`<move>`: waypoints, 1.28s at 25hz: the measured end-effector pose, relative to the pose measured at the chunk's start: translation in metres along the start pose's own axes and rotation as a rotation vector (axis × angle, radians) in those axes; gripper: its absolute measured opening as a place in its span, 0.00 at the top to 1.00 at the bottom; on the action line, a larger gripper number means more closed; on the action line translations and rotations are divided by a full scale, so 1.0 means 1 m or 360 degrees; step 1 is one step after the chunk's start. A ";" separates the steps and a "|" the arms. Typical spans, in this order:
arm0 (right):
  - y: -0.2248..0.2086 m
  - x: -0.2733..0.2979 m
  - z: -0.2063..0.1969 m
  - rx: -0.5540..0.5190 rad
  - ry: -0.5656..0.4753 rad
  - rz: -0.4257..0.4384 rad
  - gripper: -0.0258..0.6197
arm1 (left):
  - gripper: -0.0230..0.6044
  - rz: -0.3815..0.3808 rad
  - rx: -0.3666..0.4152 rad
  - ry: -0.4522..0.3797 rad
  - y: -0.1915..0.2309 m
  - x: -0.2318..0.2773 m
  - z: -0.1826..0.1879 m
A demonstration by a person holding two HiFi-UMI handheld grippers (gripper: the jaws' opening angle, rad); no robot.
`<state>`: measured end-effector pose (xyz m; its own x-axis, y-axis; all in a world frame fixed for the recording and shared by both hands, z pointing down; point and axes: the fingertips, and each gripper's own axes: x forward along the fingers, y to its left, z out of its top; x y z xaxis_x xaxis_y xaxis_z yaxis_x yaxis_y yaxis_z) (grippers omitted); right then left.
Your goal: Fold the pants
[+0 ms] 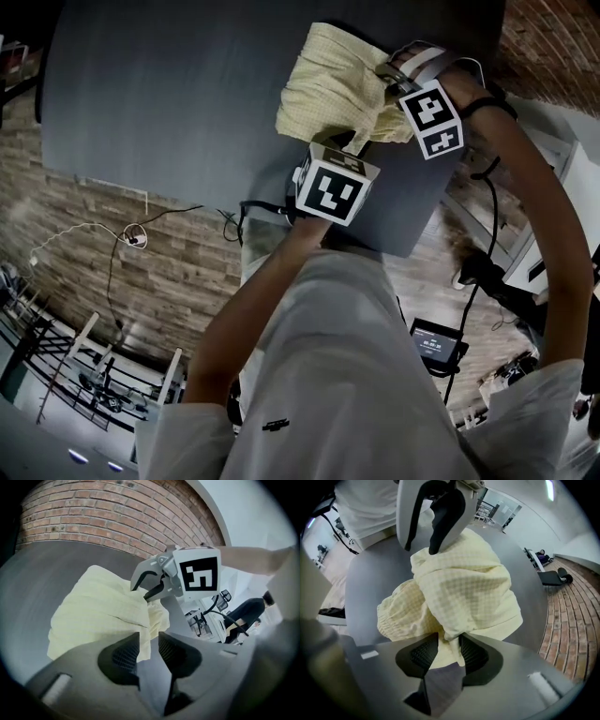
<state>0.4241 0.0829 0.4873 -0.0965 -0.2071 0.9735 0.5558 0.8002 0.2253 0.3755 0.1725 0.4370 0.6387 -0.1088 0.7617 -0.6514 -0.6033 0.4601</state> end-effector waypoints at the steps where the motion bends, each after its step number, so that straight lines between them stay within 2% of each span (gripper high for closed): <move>1: 0.002 0.005 0.000 0.0047 -0.0010 -0.0011 0.74 | 0.76 0.0004 0.0008 0.0017 0.000 0.001 -0.002; 4: 0.000 0.010 0.002 0.0175 -0.0029 -0.0088 0.74 | 0.76 0.0033 0.0042 0.0042 -0.001 0.003 -0.006; 8: 0.001 -0.002 0.000 0.0257 0.0026 -0.0175 0.73 | 0.76 0.0049 0.0065 0.0037 -0.005 0.003 -0.003; 12: -0.006 -0.021 0.008 0.0374 -0.0034 -0.0257 0.73 | 0.76 0.0041 0.0131 0.0036 -0.009 -0.007 0.002; 15: -0.015 -0.036 0.017 0.0396 -0.0091 -0.0318 0.73 | 0.76 0.0088 0.0175 0.0032 -0.009 -0.018 0.003; 18: -0.026 -0.050 0.027 0.0357 -0.0153 -0.0363 0.73 | 0.76 0.0127 0.0150 0.0018 -0.012 -0.028 0.005; 22: -0.029 -0.072 0.025 0.0329 -0.0181 -0.0364 0.73 | 0.76 0.0129 0.0155 -0.0030 -0.022 -0.039 0.019; 24: -0.033 -0.076 0.027 0.0338 -0.0195 -0.0354 0.73 | 0.76 0.0185 0.0144 -0.0076 -0.015 -0.050 0.024; 27: -0.051 -0.074 0.030 0.0355 -0.0212 -0.0304 0.73 | 0.76 0.0292 0.0072 -0.0154 0.016 -0.070 0.033; 32: -0.080 -0.059 0.041 0.0190 -0.0187 -0.0184 0.68 | 0.63 0.0294 -0.0090 -0.0134 0.069 -0.080 0.029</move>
<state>0.3520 0.0542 0.4132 -0.2536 -0.2399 0.9371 0.4343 0.8374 0.3319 0.2910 0.1167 0.3946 0.5368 -0.2805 0.7957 -0.7810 -0.5219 0.3429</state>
